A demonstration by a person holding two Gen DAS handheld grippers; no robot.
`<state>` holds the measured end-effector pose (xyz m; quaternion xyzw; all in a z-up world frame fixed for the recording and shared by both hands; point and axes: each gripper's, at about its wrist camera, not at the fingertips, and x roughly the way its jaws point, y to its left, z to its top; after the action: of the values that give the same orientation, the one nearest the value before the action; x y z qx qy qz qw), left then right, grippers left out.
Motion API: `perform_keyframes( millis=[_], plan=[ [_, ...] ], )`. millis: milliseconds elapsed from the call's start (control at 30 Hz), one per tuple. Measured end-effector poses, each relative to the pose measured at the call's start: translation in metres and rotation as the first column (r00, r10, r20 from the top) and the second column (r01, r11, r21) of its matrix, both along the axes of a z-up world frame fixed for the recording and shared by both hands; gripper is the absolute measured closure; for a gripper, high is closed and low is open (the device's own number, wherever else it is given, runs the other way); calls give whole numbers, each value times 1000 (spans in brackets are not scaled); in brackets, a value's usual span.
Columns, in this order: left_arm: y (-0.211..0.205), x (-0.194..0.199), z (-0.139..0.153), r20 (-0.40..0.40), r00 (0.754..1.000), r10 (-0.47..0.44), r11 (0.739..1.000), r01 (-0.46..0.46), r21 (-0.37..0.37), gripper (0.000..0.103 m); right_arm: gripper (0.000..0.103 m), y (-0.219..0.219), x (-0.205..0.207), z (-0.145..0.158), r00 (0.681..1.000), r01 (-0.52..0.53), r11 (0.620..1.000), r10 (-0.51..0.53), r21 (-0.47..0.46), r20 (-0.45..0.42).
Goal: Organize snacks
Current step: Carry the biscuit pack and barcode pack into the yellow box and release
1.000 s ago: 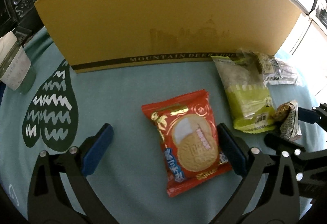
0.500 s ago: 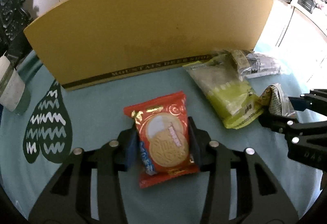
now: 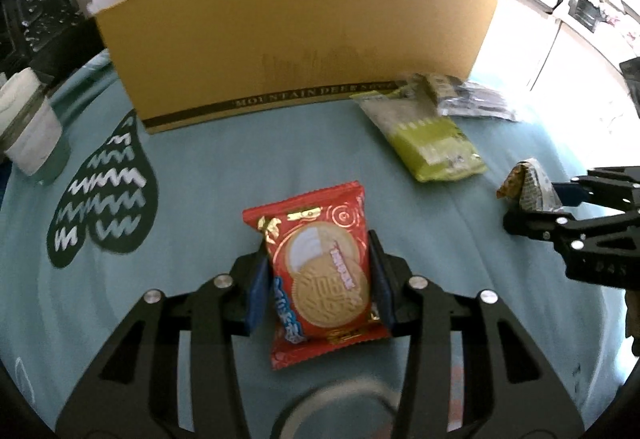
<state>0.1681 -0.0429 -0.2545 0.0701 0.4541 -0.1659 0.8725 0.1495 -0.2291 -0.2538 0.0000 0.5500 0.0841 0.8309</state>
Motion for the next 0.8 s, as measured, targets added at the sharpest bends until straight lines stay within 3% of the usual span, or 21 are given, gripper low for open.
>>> perform_keyframes(
  millis=[167,267,300,400,467,533,567,600,633,700,800],
  plan=[
    [17,-14,4,-3,1000,26,1000,-26,-10,59,61,-1,-11,1,1000,-2,1000,2,-2,-8],
    [16,-5,-3,-52,998,47,999,-47,8,57,61,2,-11,1,1000,-8,1000,8,-9,-13],
    [16,-5,-2,-42,998,51,999,-51,7,38,61,5,-11,1,1000,-14,1000,14,-14,-16],
    [13,-1,-6,-63,996,64,998,-65,-2,12,61,12,-12,1,999,-38,999,37,-33,-25],
    [9,-4,-7,-57,998,41,999,-40,27,10,61,14,-14,1,999,-45,998,44,-45,-27],
    [9,-7,-7,-52,998,32,999,-31,29,11,61,18,-9,-1,999,-39,998,38,-44,-32],
    [12,-9,-5,-46,998,37,999,-35,27,21,61,22,-7,-3,999,-33,999,31,-44,-33],
    [17,-11,-2,-32,998,56,998,-55,29,43,61,21,-6,-4,999,-24,999,23,-43,-34],
    [23,-11,0,-30,997,72,997,-72,14,55,61,18,-5,-5,999,-17,999,15,-41,-35],
    [37,-14,4,-63,994,91,994,-94,-46,60,61,15,-7,-5,999,-5,999,3,-36,-32],
    [41,-29,5,-73,995,62,996,-66,-52,60,61,11,-8,-4,1000,0,1000,-1,-27,-26]
  ],
)
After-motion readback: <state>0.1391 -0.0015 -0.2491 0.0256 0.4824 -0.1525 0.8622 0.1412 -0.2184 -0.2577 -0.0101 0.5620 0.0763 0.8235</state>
